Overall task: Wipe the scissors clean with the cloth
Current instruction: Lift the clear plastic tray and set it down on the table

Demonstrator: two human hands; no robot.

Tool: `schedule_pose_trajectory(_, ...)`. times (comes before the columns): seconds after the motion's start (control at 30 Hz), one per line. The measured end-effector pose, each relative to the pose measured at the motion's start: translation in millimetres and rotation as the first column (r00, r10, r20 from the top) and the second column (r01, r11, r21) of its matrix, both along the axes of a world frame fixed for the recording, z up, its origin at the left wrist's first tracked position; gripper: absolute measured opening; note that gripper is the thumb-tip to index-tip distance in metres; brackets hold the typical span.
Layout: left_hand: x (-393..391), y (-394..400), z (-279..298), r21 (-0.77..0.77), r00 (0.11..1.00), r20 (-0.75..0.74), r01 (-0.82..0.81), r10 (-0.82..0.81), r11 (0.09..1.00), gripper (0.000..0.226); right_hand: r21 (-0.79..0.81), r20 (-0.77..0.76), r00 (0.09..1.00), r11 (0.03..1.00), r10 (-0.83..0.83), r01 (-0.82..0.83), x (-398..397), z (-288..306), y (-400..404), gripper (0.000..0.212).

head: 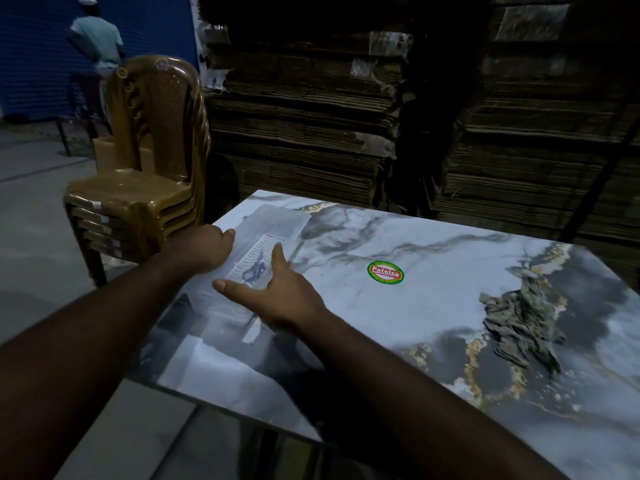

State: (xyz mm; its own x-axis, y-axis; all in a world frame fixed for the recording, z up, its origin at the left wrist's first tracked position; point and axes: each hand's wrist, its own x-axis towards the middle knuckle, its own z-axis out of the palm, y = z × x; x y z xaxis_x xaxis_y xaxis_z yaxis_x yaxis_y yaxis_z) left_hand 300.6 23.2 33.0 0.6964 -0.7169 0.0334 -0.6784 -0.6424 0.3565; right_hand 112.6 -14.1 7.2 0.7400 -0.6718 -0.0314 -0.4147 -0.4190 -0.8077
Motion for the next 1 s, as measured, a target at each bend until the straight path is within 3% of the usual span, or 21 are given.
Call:
schedule_pose_trajectory(0.1,2.7,-1.6,-1.2,0.021,0.999,-0.039,0.034,-0.033,0.999,0.066,-0.202,-0.138,0.99,0.979,-0.015,-0.013,-7.9,4.0,6.1,0.118)
schedule_pose_trajectory(0.2,8.4,-1.4,-0.1,0.013,0.997,-0.061,0.053,-0.052,0.999,0.063,-0.231,-0.13,0.991,0.972,0.019,-0.049,-13.3,1.9,9.1,0.114)
schedule_pose_trajectory(0.4,1.1,3.5,10.0,-0.075,0.993,-0.054,0.104,-0.108,0.992,0.044,-0.524,-0.062,0.982,0.832,0.176,-0.182,-14.0,-11.2,10.8,0.093)
schedule_pose_trajectory(0.63,-7.4,7.4,0.3,-0.09,0.996,0.022,0.085,-0.083,0.992,0.047,-0.655,-0.115,0.984,0.734,0.139,-0.18,-11.0,-19.8,7.3,0.076)
schedule_pose_trajectory(0.8,-15.1,8.8,-1.1,-0.042,0.985,0.142,0.1,-0.093,0.994,0.046,-0.694,-0.174,0.977,0.688,0.126,-0.212,-11.4,-18.0,9.6,0.074)
schedule_pose_trajectory(0.93,-22.1,7.7,8.2,-0.027,0.956,0.202,0.223,-0.213,0.974,0.046,-0.538,-0.187,0.961,0.797,0.203,-0.273,-17.9,-6.3,7.7,0.089)
schedule_pose_trajectory(1.0,-29.9,4.8,13.8,-0.003,0.943,0.161,0.294,-0.29,0.956,0.045,-0.443,-0.093,0.971,0.864,0.22,-0.238,-20.4,3.2,2.2,0.081)
